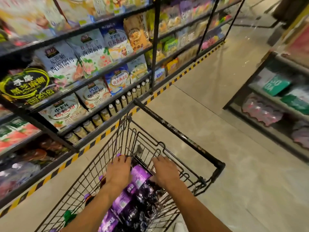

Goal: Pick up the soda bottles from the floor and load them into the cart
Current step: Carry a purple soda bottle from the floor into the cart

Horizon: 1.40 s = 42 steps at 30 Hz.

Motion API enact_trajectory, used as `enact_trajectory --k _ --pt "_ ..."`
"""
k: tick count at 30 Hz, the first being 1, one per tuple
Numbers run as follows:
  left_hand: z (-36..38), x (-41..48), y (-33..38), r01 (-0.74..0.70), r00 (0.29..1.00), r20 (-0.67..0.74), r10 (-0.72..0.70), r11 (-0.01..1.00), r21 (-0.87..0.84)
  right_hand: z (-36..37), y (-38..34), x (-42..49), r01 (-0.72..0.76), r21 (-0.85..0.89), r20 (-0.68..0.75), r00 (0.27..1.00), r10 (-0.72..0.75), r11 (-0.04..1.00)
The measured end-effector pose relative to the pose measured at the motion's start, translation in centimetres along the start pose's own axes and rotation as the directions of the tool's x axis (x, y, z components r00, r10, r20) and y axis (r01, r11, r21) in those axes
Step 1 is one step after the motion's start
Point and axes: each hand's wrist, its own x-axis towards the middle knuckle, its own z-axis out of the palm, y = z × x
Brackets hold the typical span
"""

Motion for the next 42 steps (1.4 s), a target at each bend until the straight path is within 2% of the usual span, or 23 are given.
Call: enact_trajectory --k 5,11,18,21,26,32,37,42 --pt "-4.4 -1.7 5.2 -0.099 0.989 -0.108 0.101 0.995 0.027 -3.8 3.2 -3.6 -0.021 -0.03 -0.075 0.997 0.019 0.999" --pt "-8.8 -4.0 12.2 -0.144 0.974 -0.172 0.15 0.989 0.044 -6.7 10.1 -9.8 -0.085 0.047 -0.217 0.972 0.093 0.995" --pt "-11.9 -7.6 24.6 -0.318 0.915 -0.208 0.346 0.935 0.156 -9.0 20.9 -19.0 -0.269 0.117 -0.276 0.916 0.292 0.956" --pt "-12.8 -9.0 31.8 -0.43 0.858 -0.218 0.465 0.883 0.188 -9.3 26.3 -24.0 -0.374 0.163 -0.291 0.866 0.406 0.913" --pt "-12.5 -12.2 43.4 -0.582 0.745 -0.187 0.641 0.761 0.287 -9.2 33.8 -33.2 -0.559 0.255 -0.293 0.733 0.614 0.789" --pt "-12.0 -14.1 55.7 -0.724 0.605 -0.071 0.793 0.585 0.365 -6.8 40.8 -44.1 -0.727 0.398 -0.229 0.512 0.828 0.559" --pt "-11.1 -15.3 64.5 -0.819 0.435 -0.023 0.9 0.406 0.406 -4.0 45.0 -51.3 -0.819 0.458 -0.102 0.338 0.936 0.346" --pt "-10.1 -18.0 74.4 -0.864 0.247 0.089 0.965 0.178 0.472 -1.5 47.2 -57.7 -0.854 0.511 -0.018 0.101 0.995 0.096"
